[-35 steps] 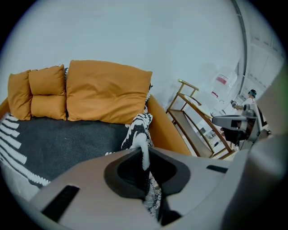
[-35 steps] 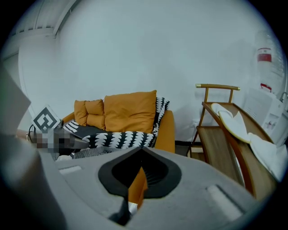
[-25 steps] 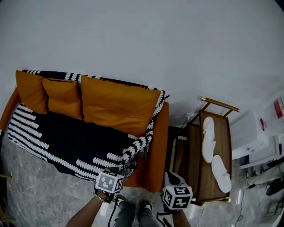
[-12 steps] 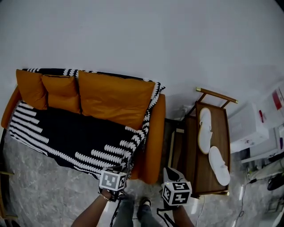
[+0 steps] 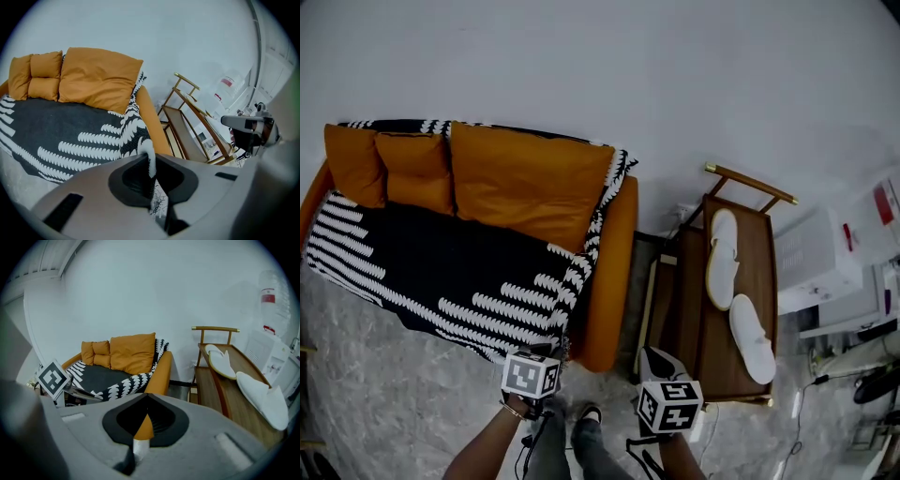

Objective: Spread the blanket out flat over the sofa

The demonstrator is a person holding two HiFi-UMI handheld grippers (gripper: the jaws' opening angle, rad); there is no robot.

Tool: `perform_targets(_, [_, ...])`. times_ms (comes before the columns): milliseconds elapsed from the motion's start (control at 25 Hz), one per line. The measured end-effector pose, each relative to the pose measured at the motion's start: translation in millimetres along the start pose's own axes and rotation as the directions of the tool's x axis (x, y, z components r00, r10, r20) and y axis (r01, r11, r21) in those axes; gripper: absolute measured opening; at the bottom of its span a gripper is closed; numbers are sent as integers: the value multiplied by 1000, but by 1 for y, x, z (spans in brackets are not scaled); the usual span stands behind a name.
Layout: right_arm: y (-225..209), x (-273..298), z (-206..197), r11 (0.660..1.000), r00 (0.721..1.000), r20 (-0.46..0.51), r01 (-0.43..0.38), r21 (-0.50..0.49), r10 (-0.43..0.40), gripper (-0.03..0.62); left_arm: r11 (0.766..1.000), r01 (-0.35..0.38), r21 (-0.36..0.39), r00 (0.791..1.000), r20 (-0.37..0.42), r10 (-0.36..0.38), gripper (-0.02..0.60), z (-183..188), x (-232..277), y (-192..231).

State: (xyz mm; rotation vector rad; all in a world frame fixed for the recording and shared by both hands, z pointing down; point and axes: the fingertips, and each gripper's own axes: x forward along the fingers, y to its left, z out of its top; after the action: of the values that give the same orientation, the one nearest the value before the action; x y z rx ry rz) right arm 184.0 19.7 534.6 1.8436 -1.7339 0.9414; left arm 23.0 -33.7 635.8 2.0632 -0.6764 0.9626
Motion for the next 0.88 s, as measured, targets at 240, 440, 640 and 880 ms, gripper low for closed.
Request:
perform_targets(240, [-9,5,-24,1000,1000,-18,-9,7,10,5,999,21,-24,1000,14,-21,29,-17,18,-13])
perform_targets(440, [-8,11,-37,1000,999,-28,-30,4,30,5,999,25,-43,999,22,-24,29,-31,29,-16])
perform_targets(640, [-8,20,-52,999,998,-52,-46,-17,45,5,996,36,-87,999,36,-33,29,-42,41,-15])
perform_targets(880, [-7,29,-67,999,997,-63,-51,10,52,5,992,40,-123,999,39,-35,29,-57,55,-8])
